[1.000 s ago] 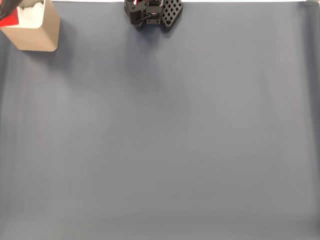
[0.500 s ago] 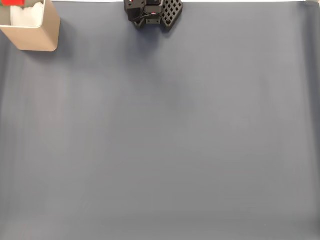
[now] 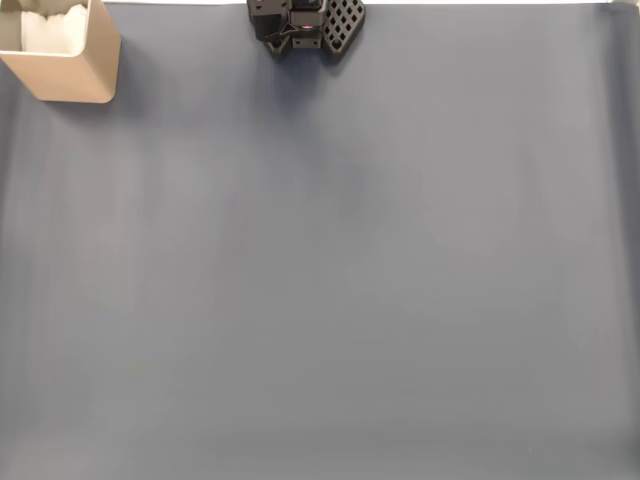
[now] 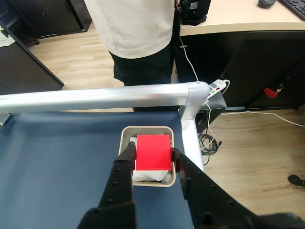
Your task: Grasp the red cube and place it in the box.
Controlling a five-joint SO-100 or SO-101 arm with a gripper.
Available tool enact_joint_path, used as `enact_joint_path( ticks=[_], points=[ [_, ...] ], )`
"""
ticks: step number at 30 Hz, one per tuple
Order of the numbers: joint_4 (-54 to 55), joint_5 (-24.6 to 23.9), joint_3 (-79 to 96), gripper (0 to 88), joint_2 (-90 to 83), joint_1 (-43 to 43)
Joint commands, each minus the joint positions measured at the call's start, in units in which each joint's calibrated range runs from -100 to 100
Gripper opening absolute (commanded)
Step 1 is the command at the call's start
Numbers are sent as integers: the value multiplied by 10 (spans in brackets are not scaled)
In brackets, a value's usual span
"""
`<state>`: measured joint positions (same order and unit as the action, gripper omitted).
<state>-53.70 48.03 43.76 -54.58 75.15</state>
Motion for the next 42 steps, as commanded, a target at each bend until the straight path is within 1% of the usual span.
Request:
enact_joint_path(
  ticks=[1,15,19,21,25,26,30,35,42],
  points=[
    [-2,4,-10,30,-17,-4],
    [-1,5,-9,35,-17,-15],
    [3,6,-9,49,-17,-16],
    [4,5,-9,94,-16,-16],
    [4,7,-6,223,-15,-18],
    [7,1,-6,263,-15,-18],
    [7,-7,-6,355,-15,-16],
    [9,-13,-6,404,-14,-15],
    [11,-13,-6,410,-14,-15]
  ],
)
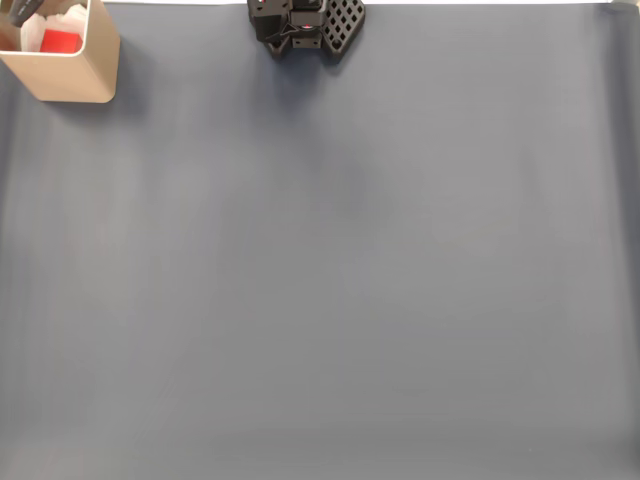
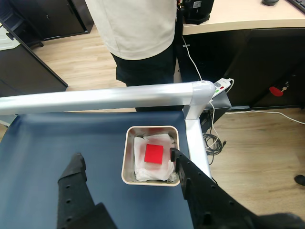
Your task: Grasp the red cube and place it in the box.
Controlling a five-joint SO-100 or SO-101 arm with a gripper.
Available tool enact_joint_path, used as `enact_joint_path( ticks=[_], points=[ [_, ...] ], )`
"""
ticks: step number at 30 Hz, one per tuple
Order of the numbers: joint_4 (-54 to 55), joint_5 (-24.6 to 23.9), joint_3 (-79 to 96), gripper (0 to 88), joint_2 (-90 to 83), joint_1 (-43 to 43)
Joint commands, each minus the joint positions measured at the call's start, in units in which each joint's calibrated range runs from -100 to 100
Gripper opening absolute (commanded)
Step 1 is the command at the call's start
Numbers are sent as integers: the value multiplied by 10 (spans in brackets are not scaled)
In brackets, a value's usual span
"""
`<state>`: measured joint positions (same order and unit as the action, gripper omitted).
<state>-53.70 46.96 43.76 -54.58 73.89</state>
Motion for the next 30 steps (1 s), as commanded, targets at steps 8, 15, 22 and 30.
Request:
enact_joint_path(
  ticks=[8,15,22,30],
  points=[
    [14,-4,-6,413,-13,-5],
    [12,-7,-6,414,-12,-6],
    [15,-8,-6,359,-11,-4],
    [29,-11,-10,22,-8,-22]
  ],
)
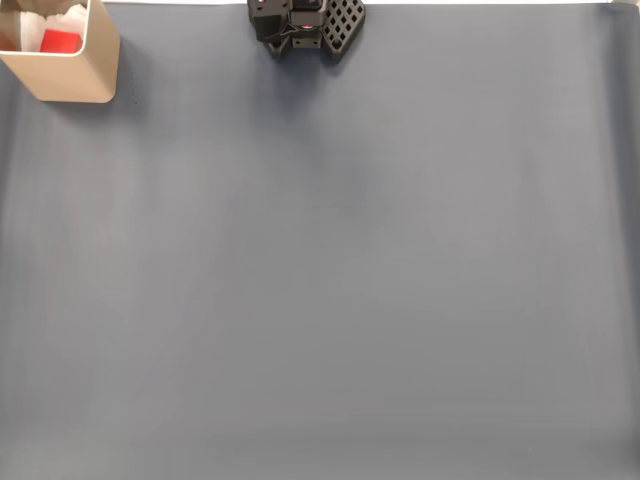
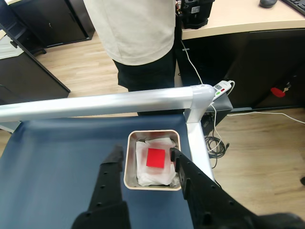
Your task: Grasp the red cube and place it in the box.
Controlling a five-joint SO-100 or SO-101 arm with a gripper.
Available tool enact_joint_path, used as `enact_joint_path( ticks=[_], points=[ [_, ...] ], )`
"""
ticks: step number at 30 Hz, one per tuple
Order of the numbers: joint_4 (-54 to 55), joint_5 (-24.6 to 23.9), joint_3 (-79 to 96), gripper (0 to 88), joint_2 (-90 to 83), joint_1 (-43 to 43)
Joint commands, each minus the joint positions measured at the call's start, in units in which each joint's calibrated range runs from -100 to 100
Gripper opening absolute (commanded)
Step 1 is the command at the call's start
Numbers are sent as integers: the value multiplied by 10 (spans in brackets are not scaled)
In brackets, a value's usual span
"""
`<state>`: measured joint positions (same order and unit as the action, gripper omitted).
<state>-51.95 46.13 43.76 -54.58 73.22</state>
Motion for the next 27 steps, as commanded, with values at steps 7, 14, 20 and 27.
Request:
enact_joint_path(
  ticks=[7,14,20,27],
  points=[
    [7,-1,-52,0,26,-77],
    [7,0,-101,0,67,-179],
    [15,7,-131,0,95,-266],
    [38,9,-159,0,121,-376]
  ],
)
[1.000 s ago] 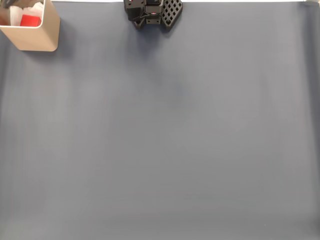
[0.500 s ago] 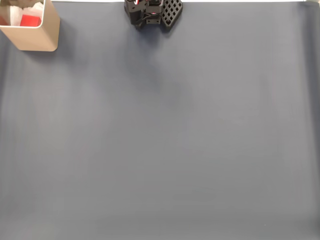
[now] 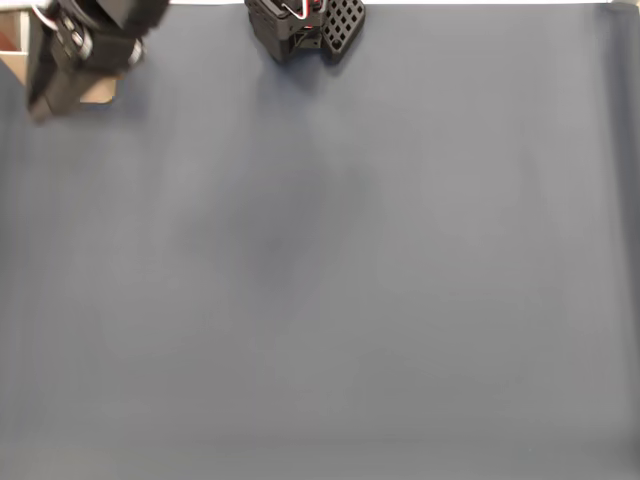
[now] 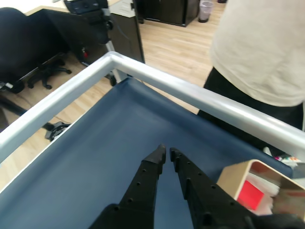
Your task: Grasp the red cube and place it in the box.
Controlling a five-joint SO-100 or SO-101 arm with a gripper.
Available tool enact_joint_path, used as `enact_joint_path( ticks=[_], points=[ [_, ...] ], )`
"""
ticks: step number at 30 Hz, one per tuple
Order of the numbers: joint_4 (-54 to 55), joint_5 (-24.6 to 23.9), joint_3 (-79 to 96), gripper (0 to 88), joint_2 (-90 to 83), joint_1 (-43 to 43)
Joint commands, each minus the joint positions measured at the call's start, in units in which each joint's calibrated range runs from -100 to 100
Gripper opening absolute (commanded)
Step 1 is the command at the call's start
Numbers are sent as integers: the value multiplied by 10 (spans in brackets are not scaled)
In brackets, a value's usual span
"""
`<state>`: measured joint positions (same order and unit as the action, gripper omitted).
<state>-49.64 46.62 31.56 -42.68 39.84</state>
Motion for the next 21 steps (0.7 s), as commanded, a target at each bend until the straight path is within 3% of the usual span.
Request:
enact_joint_path(
  ticks=[1,21],
  points=[
    [14,4,-39,0,5,-58],
    [77,-2,35,0,-7,-332]
  ],
)
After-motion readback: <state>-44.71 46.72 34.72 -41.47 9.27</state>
